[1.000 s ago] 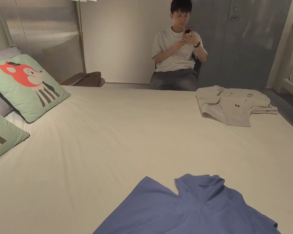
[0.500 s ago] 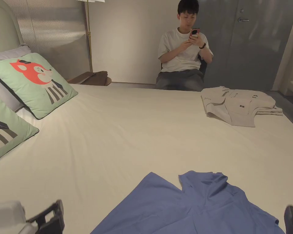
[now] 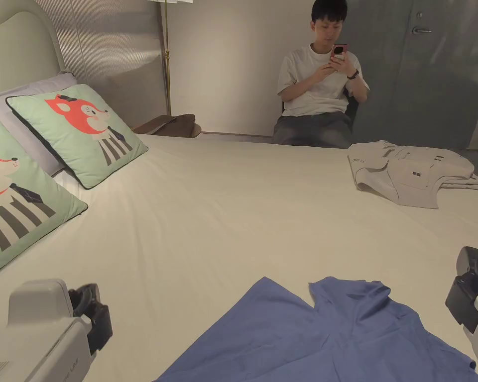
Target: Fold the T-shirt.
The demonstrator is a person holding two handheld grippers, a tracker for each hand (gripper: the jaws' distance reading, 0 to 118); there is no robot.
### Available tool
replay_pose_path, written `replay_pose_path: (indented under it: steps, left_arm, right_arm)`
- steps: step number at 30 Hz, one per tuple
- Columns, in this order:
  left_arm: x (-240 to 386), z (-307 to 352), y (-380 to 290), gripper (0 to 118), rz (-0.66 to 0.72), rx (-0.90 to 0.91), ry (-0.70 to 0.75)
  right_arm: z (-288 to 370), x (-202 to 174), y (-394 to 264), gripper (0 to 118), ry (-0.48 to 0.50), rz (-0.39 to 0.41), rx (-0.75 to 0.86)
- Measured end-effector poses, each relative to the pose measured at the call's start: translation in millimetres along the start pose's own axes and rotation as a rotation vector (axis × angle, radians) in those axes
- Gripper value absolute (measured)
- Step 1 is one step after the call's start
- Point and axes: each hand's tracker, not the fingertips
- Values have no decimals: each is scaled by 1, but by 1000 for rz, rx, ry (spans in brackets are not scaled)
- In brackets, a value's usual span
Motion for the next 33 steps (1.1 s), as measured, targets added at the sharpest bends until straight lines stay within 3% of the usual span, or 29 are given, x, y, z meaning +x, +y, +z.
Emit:
replay_pose_path:
  steps: [4,5,6,7,8,9,12,14,19,21,22,25,27,28,31,33]
  left_arm:
    - [-23,-29,-38,6,43,-191,25]
    - [-28,-36,-47,21,60,-240,26]
    - [-34,-45,-57,58,83,-312,26]
    - [-40,-55,-68,83,116,-373,29]
    - [-45,-64,-79,99,144,-415,28]
    - [-49,-72,-88,100,167,-442,20]
    - [-50,-89,-107,91,204,-508,43]
    - [-50,-98,-114,72,210,-517,49]
    - [-42,-106,-119,9,206,-540,81]
    - [-44,-100,-117,3,223,-523,51]
    - [-43,-96,-113,3,260,-512,4]
    - [-33,-83,-105,3,179,-461,23]
    - [-30,-77,-100,3,163,-443,11]
    - [-28,-74,-97,3,161,-442,6]
    - [-24,-70,-94,3,145,-433,3]
    - [-23,-70,-95,3,141,-431,8]
  right_arm:
    - [-7,5,-12,0,3,0,-30]
    - [-8,6,-15,0,4,1,-40]
    - [-9,7,-18,0,3,3,-52]
    - [-10,8,-23,0,4,4,-65]
    - [-11,9,-26,0,5,4,-76]
    - [-12,10,-29,0,6,3,-87]
    - [-12,12,-39,0,2,10,-115]
    - [-15,15,-44,0,2,11,-136]
    - [-12,15,-49,0,-5,19,-175]
    - [-17,17,-52,1,-5,22,-195]
    - [-23,19,-55,12,-6,20,-206]
    - [-50,24,-59,37,3,-3,-283]
    - [-87,34,-71,106,15,7,-388]
    - [-103,37,-77,113,21,8,-408]
    - [-156,50,-98,111,-1,52,-512]
    - [-187,55,-110,111,3,34,-588]
